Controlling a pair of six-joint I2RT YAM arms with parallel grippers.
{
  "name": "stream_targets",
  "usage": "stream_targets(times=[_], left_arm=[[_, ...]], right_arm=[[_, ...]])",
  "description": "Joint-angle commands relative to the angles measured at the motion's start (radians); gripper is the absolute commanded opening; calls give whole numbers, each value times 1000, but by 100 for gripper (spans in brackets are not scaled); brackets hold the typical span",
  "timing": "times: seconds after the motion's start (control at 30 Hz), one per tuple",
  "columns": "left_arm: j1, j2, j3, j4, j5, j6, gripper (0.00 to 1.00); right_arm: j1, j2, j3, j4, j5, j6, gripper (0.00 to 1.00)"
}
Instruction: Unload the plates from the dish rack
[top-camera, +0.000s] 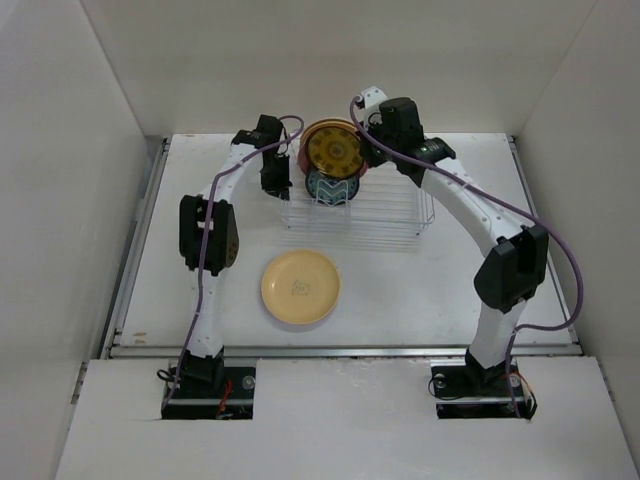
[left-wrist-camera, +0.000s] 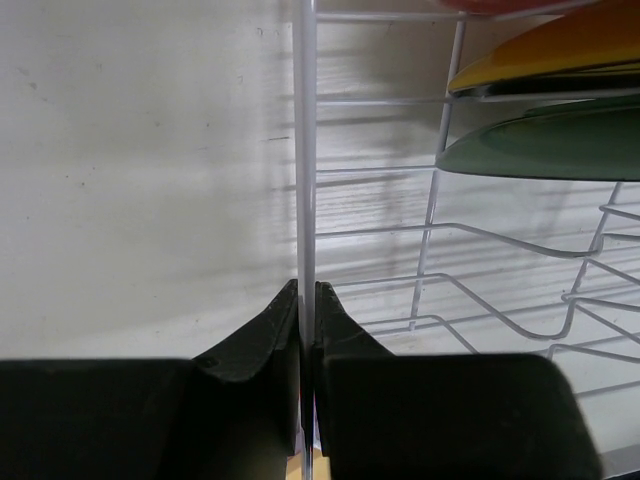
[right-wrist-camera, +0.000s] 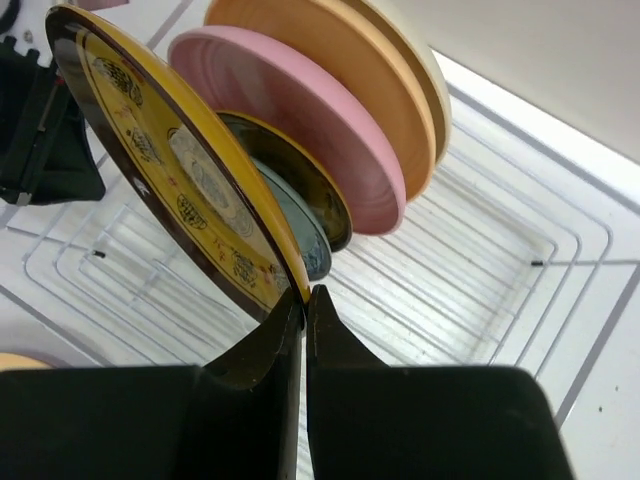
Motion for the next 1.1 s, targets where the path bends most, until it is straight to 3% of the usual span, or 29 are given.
stream_targets(times=[0.0,0.1,0.3,0.53,0.67,0.77,0.87,0.97,1.07], left_arm=[[10,-76,-46,-94,-39,-40,0],[10,-100,-57,-94,-60,-30,0],[19,-124,-57,-103,-67,-30,0],[19,-188,-66,-64,-82,53,45],[19,-255,-66,21,-110,125,57],[-34,-289,-75,94,-85,289,58],[-111,-265,-11,96,-85,483,51],[-151,-181,102,69,-76,564,49],[-163,-110,170,68,-76,585,49]], right_arm=[[5,-64,-8,-30,61,89,0],[-21,-155,-51,-101,61,250,0],[-73,-458,-468,-194,-205,509,0],[-73,-696,-861,-354,-354,667,0],[-96,-759,-1077,-323,-391,772,0],[-134,-773,-1159,-261,-362,804,0],[-146,-733,-1199,-170,-385,815,0],[-156,-667,-1225,-133,-367,815,16],[-165,-626,-1234,-119,-330,824,23]])
